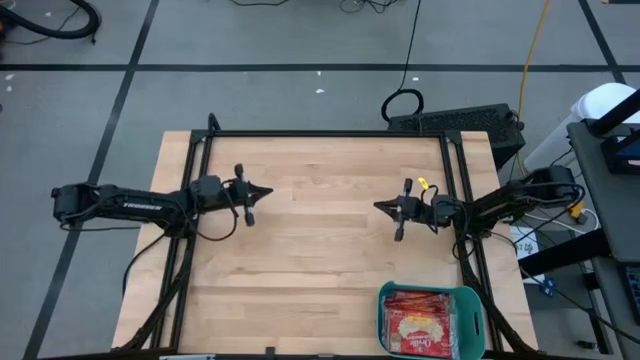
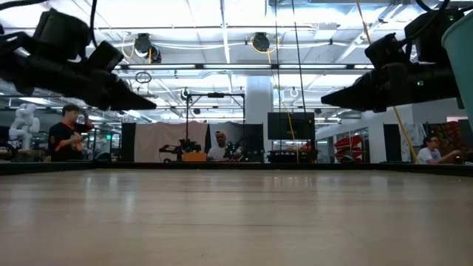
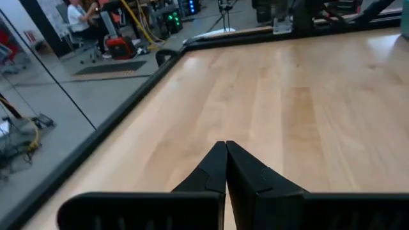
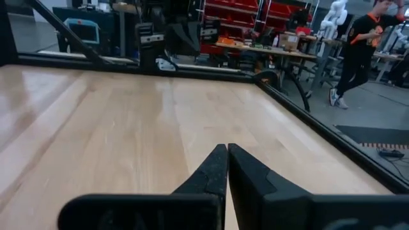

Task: Sort popcorn bags into baskets
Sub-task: Return to Home Position

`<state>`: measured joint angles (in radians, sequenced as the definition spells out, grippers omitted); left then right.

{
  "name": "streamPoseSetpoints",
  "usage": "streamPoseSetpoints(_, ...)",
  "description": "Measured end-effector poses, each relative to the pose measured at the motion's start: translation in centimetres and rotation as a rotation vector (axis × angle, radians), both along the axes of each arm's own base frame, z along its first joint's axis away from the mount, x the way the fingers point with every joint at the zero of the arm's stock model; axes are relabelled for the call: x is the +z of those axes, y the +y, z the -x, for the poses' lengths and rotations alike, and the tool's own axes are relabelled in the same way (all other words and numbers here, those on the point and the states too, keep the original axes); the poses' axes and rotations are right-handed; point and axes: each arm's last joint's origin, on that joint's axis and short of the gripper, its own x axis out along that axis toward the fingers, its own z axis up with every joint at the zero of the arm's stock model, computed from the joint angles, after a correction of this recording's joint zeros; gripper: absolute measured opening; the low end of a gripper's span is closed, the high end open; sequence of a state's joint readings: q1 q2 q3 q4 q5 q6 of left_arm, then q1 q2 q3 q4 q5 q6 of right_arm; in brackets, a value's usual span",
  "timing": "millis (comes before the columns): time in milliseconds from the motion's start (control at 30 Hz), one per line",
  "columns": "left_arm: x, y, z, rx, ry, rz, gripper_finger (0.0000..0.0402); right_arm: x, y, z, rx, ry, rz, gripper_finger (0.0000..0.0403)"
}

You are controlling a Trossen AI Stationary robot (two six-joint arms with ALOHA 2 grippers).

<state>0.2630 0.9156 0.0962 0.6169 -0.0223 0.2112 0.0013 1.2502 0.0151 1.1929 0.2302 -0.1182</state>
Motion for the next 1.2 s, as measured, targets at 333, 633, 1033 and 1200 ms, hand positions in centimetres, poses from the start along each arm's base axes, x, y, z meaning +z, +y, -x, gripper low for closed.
streamPoseSetpoints(333, -1.6, -1.1, 1.1, 0.008, -0.041, 0.094, 0.0003, -0.2, 0.0, 0.0, 0.0, 0.025, 0.0, 0.0006)
streamPoseSetpoints(633, -1.2, -3.0, 1.2, 0.057, -0.055, 0.044, 0.0002, 0.2, 0.3, 0.1, 0.016, 0.0, 0.003, 0.0006)
streamPoseSetpoints(1033, -0.2, -3.6, 2.3, 0.032, -0.096, 0.029, 0.0003, 1.4, 0.7, 1.3, 0.041, -0.007, 0.018, 0.0006)
streamPoseSetpoints(1200, 0.0, -3.6, 2.8, 0.032, -0.1, 0.031, 0.0004, 2.1, 0.7, 2.0, 0.045, -0.02, 0.023, 0.0006)
